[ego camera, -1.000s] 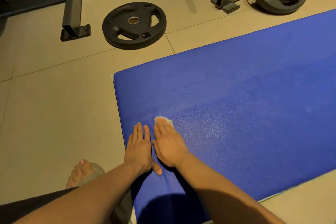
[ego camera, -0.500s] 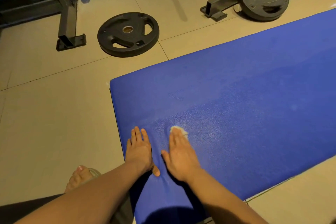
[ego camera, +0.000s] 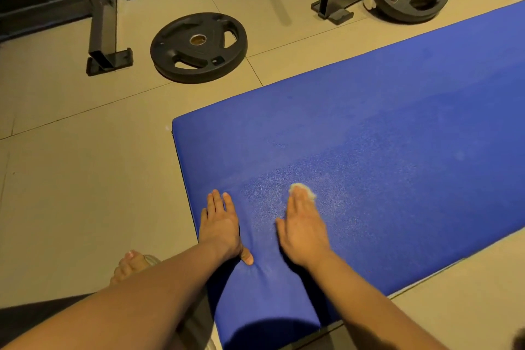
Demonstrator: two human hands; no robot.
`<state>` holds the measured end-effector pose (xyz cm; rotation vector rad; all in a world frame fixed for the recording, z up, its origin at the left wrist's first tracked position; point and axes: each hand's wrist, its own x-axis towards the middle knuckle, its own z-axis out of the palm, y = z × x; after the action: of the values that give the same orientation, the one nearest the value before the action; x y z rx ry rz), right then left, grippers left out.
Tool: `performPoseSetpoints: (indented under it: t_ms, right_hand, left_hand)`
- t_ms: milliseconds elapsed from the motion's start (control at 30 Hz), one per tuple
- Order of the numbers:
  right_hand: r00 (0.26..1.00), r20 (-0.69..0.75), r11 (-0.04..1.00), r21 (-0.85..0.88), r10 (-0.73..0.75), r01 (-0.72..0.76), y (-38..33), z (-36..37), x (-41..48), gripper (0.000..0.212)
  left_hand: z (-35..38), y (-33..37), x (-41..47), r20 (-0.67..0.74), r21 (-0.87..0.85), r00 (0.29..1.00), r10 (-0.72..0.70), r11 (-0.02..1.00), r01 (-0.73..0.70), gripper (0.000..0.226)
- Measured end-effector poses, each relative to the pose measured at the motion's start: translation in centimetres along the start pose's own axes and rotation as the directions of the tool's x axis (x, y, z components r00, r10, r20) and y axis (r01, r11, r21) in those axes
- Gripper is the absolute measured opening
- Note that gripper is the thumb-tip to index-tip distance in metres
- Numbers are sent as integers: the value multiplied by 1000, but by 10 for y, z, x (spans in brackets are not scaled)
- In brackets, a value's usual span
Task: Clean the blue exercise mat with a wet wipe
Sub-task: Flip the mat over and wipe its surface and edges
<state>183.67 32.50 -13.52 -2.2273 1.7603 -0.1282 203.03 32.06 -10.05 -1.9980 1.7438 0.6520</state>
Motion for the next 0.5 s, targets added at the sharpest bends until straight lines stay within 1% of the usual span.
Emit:
performPoseSetpoints:
  t_ms: [67, 133, 167, 200, 233, 267, 300, 367, 433, 500]
  right_hand:
    - [983, 68, 986, 28, -168, 166, -32, 15, -13, 70]
    - [938, 113, 945, 24, -326, 326, -35, 17, -23, 67]
    - [917, 104, 923, 27, -384, 383, -25, 13, -21, 66]
    - [906, 93, 911, 8, -412, 413, -12, 7, -17, 66]
    - [908, 105, 912, -28, -405, 410, 5, 2, -13, 66]
    - [924, 108, 924, -72, -366, 375, 23, -4, -9, 67]
    - [951, 91, 946, -111, -295, 304, 43, -8, -6, 68]
    - [993, 45, 985, -135, -107, 112, 72, -17, -7, 69]
    - [999, 17, 992, -119, 43, -40, 74, -20, -12, 72]
    - [993, 2, 991, -54, 122, -121, 48, -15, -15, 70]
  left_hand:
    - [2, -2, 1, 5, 4, 1000, 6, 1000, -6, 178]
    - [3, -4, 2, 4, 1, 1000, 14, 1000, -14, 177]
    - [3, -5, 3, 1, -13, 1000, 18, 1000, -18, 178]
    - [4, -6, 3, -5, -27, 1000, 18, 999, -19, 178]
    - [4, -6, 2, -11, -35, 1000, 17, 999, -17, 179]
    - [4, -6, 2, -14, -37, 1000, 18, 999, -19, 179]
    - [4, -7, 2, -12, -41, 1000, 21, 999, -21, 178]
    - [4, -6, 2, -5, -48, 1000, 21, 999, -21, 178]
    - [4, -5, 2, -7, -39, 1000, 17, 999, -18, 177]
    - [3, -4, 2, -3, -27, 1000, 12, 1000, -12, 178]
